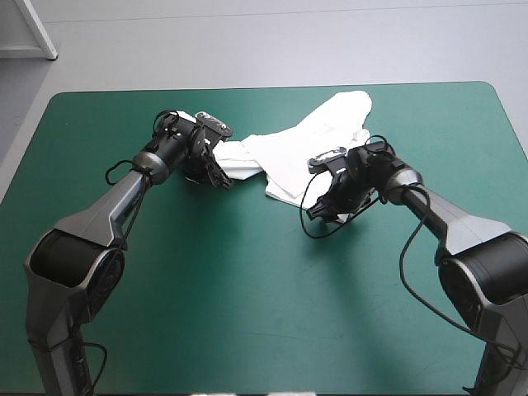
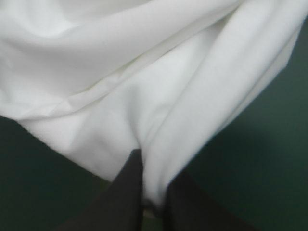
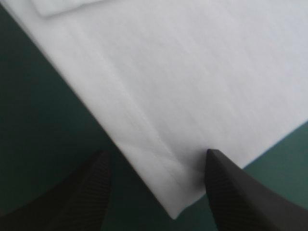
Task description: Fold the cloth
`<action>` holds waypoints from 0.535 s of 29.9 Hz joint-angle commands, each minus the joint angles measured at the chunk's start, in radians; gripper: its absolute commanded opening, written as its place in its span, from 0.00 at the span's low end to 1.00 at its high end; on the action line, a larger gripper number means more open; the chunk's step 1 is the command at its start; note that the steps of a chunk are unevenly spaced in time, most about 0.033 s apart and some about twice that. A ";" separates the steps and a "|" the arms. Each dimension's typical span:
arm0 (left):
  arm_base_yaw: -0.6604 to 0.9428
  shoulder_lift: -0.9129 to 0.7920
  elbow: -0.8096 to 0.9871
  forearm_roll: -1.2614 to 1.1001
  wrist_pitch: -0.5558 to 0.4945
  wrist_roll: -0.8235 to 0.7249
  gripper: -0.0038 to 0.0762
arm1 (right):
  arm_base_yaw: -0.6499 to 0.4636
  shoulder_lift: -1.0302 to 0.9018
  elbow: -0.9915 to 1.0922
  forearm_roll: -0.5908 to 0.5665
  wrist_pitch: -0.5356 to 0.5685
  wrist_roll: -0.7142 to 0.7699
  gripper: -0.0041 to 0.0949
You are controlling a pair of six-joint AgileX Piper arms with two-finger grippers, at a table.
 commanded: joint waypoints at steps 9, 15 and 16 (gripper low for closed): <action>-0.001 -0.077 -0.033 0.017 0.016 -0.008 0.07 | 0.108 -0.008 -0.029 -0.218 -0.025 0.163 0.02; -0.001 -0.086 -0.033 0.028 0.014 -0.008 0.07 | 0.108 -0.016 -0.033 -0.235 -0.045 0.182 0.03; -0.001 -0.095 -0.033 0.028 0.011 -0.008 0.07 | 0.108 -0.027 -0.034 -0.250 -0.043 0.207 0.03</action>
